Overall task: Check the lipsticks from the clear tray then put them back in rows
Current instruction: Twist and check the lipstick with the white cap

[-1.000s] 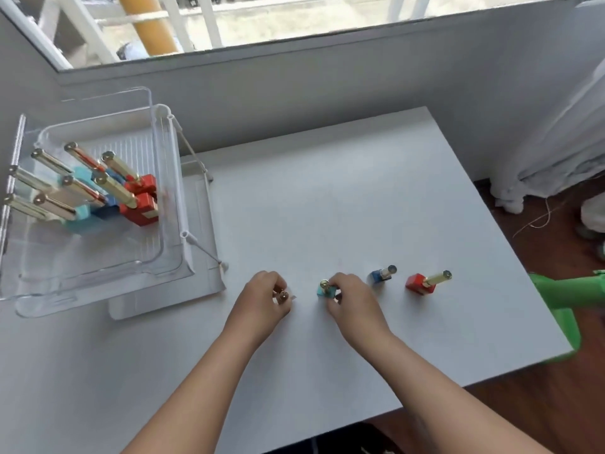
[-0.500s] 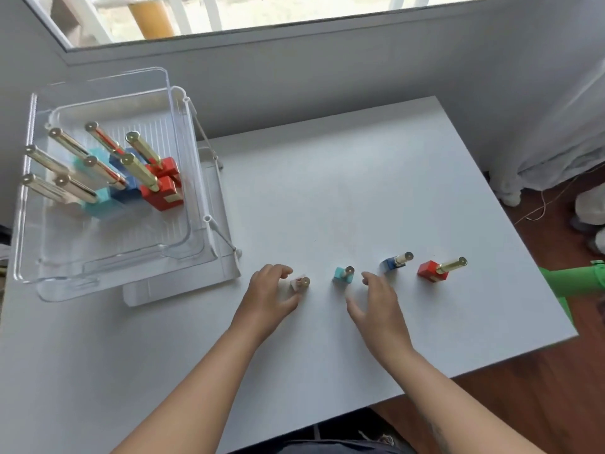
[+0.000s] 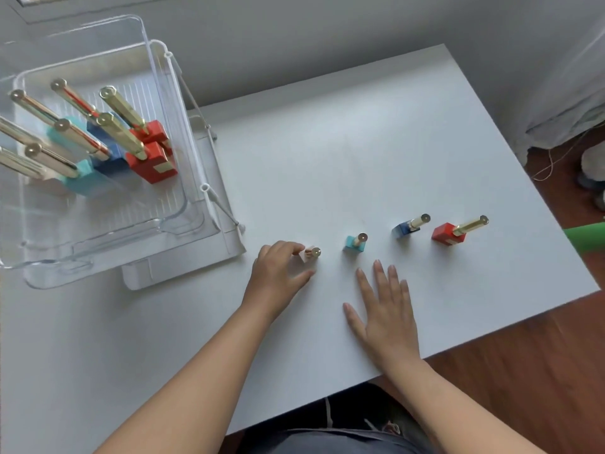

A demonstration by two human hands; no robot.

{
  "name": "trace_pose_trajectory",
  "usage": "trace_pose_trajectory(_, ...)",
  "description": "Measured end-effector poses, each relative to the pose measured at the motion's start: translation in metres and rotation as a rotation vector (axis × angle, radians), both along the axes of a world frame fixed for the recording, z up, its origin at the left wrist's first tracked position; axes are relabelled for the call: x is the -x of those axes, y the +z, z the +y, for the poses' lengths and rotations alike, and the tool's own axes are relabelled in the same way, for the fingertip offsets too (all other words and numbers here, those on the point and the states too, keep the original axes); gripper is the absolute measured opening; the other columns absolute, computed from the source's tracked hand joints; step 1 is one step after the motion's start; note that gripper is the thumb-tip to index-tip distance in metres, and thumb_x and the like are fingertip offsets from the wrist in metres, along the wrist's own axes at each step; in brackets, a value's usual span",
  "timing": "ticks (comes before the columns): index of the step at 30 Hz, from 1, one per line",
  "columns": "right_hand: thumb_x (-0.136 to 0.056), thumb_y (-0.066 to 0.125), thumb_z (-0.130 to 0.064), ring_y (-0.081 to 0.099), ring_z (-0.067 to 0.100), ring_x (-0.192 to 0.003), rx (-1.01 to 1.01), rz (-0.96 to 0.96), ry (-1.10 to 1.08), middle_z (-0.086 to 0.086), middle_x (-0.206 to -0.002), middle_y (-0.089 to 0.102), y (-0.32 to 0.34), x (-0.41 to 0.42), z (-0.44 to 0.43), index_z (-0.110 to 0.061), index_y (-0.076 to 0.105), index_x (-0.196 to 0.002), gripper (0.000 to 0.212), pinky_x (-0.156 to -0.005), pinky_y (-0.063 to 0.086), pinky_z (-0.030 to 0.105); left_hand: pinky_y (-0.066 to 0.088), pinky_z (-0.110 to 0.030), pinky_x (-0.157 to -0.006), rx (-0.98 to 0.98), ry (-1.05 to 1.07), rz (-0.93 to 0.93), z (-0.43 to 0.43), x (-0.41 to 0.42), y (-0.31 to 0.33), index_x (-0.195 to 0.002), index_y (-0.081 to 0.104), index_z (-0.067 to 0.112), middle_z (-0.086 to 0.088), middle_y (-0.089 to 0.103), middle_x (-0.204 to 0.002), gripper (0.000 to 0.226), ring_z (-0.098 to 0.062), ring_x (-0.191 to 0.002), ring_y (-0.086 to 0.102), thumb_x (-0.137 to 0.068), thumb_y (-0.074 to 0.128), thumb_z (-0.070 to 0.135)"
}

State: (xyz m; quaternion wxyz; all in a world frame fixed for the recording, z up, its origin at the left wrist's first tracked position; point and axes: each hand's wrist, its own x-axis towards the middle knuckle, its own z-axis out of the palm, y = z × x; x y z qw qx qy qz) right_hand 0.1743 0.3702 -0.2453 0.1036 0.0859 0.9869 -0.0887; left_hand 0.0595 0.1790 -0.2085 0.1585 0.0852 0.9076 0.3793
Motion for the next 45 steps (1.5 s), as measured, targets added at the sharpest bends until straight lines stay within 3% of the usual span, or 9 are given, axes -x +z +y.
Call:
trace_pose_trajectory(5, -0.09, 0.035, -0.056, 0.016, 0.031, -0.148, -0.021, 0.039, -0.009, 0.01, -0.159, 0.024, -0.003, -0.002, 0.0, -0.023, 0.033, -0.149, 0.068, -0.119, 0.013, 0.047, 0.044, -0.037, -0.087, -0.043, 0.052, 0.021, 0.007, 0.002, -0.004, -0.099, 0.066, 0.021, 0.012, 0.065, -0.101, 0.016, -0.019, -0.097, 0.049, -0.085, 0.07, 0.029)
trace_pose_trajectory(14, -0.09, 0.033, -0.057, 0.017, 0.031, -0.148, -0.036, 0.054, -0.011, 0.008, -0.159, 0.025, -0.005, -0.003, 0.001, -0.024, 0.034, -0.149, 0.067, -0.119, 0.01, 0.045, 0.041, -0.021, -0.074, -0.146, 0.1, -0.006, 0.006, 0.0, 0.009, -0.091, 0.067, 0.024, 0.014, 0.064, -0.091, 0.011, -0.012, -0.092, 0.053, -0.085, 0.071, 0.033)
trace_pose_trajectory(21, -0.092, 0.027, -0.061, 0.003, 0.027, -0.15, 0.018, 0.011, -0.001, 0.005, -0.162, 0.014, -0.004, -0.001, 0.004, -0.028, 0.025, -0.151, 0.068, -0.12, 0.0, 0.041, 0.044, -0.016, -0.072, -0.297, 0.085, -0.019, 0.001, 0.001, 0.063, -0.088, 0.07, 0.033, 0.022, 0.062, -0.089, 0.013, -0.003, -0.086, 0.057, -0.078, 0.074, 0.042)
trace_pose_trajectory(25, -0.093, 0.053, -0.042, 0.027, 0.027, -0.143, 0.277, 0.108, -0.077, 0.006, -0.15, 0.04, 0.017, 0.002, -0.003, -0.018, 0.044, -0.14, 0.054, -0.116, 0.022, 0.037, 0.046, -0.017, -0.071, -0.294, 0.04, 0.043, -0.001, 0.001, 0.089, -0.089, 0.071, 0.031, 0.016, 0.065, -0.086, 0.015, -0.004, -0.086, 0.059, -0.078, 0.075, 0.04)
trace_pose_trajectory(28, -0.092, 0.059, -0.032, 0.052, 0.014, -0.115, 0.545, 0.286, -0.19, -0.005, -0.119, 0.06, 0.055, 0.015, -0.009, -0.02, 0.059, -0.12, 0.031, -0.095, 0.041, 0.025, 0.048, -0.02, -0.073, -0.308, 0.006, 0.067, -0.002, 0.0, 0.104, -0.09, 0.071, 0.029, 0.015, 0.066, -0.087, 0.016, -0.004, -0.087, 0.06, -0.078, 0.074, 0.039)
trace_pose_trajectory(31, -0.092, 0.059, -0.034, 0.061, -0.004, -0.096, 0.845, 0.377, -0.304, -0.018, -0.099, 0.066, 0.11, 0.045, -0.01, -0.036, 0.064, -0.1, 0.01, -0.076, 0.047, 0.012, 0.048, -0.023, -0.074, -0.31, -0.019, 0.081, -0.002, -0.001, 0.116, -0.092, 0.071, 0.027, 0.014, 0.067, -0.087, 0.016, -0.004, -0.088, 0.06, -0.078, 0.075, 0.034)
trace_pose_trajectory(34, -0.088, 0.059, -0.043, 0.065, 0.004, -0.094, 1.082, 0.415, -0.313, -0.009, -0.095, 0.072, 0.164, 0.073, -0.006, -0.039, 0.067, -0.093, 0.01, -0.079, 0.05, 0.018, 0.048, -0.023, -0.075, -0.303, -0.03, 0.097, -0.003, 0.0, 0.124, -0.094, 0.072, 0.026, 0.015, 0.067, -0.088, 0.017, -0.003, -0.088, 0.059, -0.079, 0.076, 0.031)
trace_pose_trajectory(37, -0.083, 0.065, -0.049, 0.067, 0.012, -0.1, 1.193, 0.366, -0.205, -0.005, -0.103, 0.073, 0.199, 0.087, -0.002, -0.037, 0.069, -0.1, 0.021, -0.085, 0.052, 0.03, 0.047, -0.022, -0.074, -0.299, -0.037, 0.107, -0.004, 0.001, 0.131, -0.094, 0.072, 0.028, 0.015, 0.067, -0.087, 0.016, -0.002, -0.088, 0.059, -0.078, 0.076, 0.032)
trace_pose_trajectory(45, -0.085, 0.071, -0.03, 0.067, 0.004, -0.103, 1.212, 0.198, -0.068, -0.01, -0.103, 0.075, 0.219, 0.095, -0.003, -0.029, 0.072, -0.106, 0.022, -0.083, 0.05, 0.016, 0.049, -0.022, -0.076, -0.272, -0.09, 0.026, -0.005, 0.006, 0.141, -0.096, 0.071, 0.032, 0.017, 0.066, -0.089, 0.017, 0.0, -0.09, 0.058, -0.079, 0.075, 0.031)
